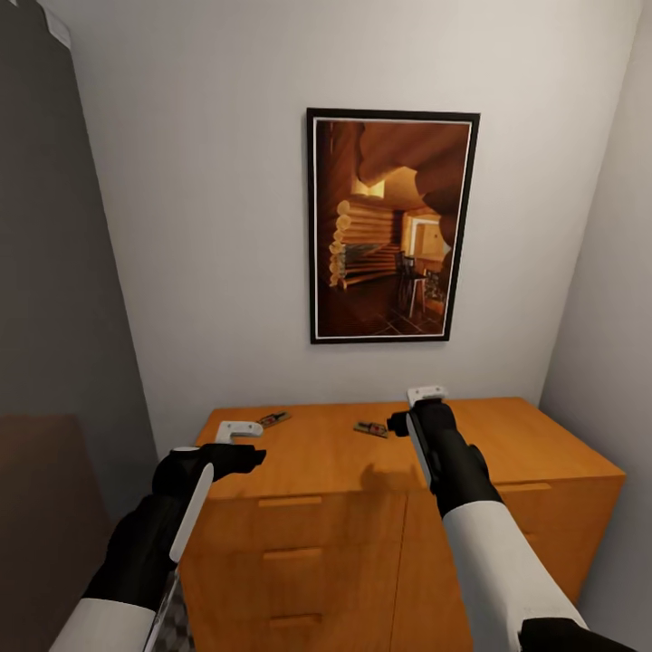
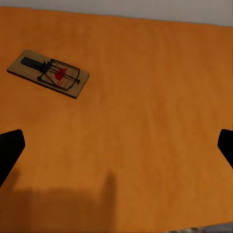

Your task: Take the four mousetraps from the cabinet in the bathroom and place them on the bathroom floor. Make sure all four end up on the same floor surface, and ensure that at least two of them are either under or directly next to the same bathroom sink.

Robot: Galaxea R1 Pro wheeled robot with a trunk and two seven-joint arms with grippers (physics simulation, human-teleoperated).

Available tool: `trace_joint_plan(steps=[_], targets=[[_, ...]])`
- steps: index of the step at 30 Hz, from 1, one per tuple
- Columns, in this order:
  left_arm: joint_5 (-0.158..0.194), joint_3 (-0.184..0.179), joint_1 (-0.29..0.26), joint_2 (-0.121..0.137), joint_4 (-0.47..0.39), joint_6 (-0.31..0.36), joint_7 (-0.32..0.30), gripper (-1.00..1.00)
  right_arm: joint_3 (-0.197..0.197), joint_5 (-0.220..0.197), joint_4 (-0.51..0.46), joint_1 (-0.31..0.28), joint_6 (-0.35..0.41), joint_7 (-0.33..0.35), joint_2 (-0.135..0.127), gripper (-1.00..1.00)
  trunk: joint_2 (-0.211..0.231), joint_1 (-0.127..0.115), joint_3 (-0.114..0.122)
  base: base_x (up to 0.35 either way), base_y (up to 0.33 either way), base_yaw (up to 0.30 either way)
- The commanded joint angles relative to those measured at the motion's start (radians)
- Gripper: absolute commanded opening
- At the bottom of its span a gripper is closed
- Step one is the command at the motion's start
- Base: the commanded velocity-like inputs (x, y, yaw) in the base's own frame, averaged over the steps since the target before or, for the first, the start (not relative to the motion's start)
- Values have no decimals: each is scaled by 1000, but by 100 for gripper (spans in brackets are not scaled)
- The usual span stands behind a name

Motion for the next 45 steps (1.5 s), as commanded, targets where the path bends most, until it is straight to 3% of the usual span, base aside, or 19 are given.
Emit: trace_joint_plan(steps=[1,2,18,32,45], targets=[[4,1,-1,0,0,4,1,100,-1,-5,0,-1,11,-5,1,100,-1,0,-1,173,0,0],[4,2,-1,0,1,3,1,100,-1,-4,3,-2,42,-5,1,100,-1,0,-1,252,0,0],[5,2,-1,0,-4,5,-1,100,0,-4,5,-3,116,-4,1,100,-1,0,-1,68,0,0],[5,1,-1,-1,-6,6,0,100,1,-4,4,-3,116,-2,1,100,-1,0,-1,185,0,0],[6,0,0,-1,-6,5,0,100,1,-6,16,-3,116,16,1,100,-1,0,-1,40,0,0]])
